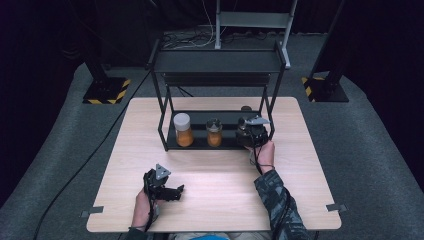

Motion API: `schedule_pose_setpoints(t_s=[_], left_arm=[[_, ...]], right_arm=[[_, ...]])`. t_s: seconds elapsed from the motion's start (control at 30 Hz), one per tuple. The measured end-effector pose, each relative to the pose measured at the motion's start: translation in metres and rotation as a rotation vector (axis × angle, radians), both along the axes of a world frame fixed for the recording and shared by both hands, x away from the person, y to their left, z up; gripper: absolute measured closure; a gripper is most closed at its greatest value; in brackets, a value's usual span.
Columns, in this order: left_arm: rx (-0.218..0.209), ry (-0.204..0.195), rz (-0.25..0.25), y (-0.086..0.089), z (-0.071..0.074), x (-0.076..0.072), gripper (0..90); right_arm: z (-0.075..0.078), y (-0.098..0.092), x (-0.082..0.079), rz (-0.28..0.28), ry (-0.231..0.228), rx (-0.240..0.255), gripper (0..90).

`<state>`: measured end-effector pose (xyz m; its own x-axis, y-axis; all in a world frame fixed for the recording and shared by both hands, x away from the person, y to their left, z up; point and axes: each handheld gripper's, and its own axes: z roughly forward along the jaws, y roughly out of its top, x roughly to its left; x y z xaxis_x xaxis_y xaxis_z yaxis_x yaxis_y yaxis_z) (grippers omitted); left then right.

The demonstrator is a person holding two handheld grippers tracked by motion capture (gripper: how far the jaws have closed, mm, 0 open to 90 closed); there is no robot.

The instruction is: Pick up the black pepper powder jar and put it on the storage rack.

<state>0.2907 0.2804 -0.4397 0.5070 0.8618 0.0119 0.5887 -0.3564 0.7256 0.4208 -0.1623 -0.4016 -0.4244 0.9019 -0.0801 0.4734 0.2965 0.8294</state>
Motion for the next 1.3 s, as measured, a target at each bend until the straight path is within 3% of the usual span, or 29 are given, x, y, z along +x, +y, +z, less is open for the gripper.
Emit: schedule_pose_setpoints(t_s=[0.37,0.7,1.03,1.3], left_arm=[[0.001,-0.001,0.000,0.000,0.000,0.000,0.6],[0.001,-0.002,0.001,0.000,0.000,-0.001,0.6],[0.001,-0.002,0.001,0.000,0.000,0.000,0.6],[0.000,0.000,0.000,0.000,0.000,0.000,0.6]], right_arm=[[-0.008,0.001,0.007,-0.016,0.015,0.000,30.6],[-0.019,-0.005,0.003,-0.027,-0.005,0.052,30.6],[-0.018,-0.002,0.002,-0.039,-0.002,0.049,30.2],[-0.009,0.007,-0.005,-0.061,0.032,0.043,9.8]])
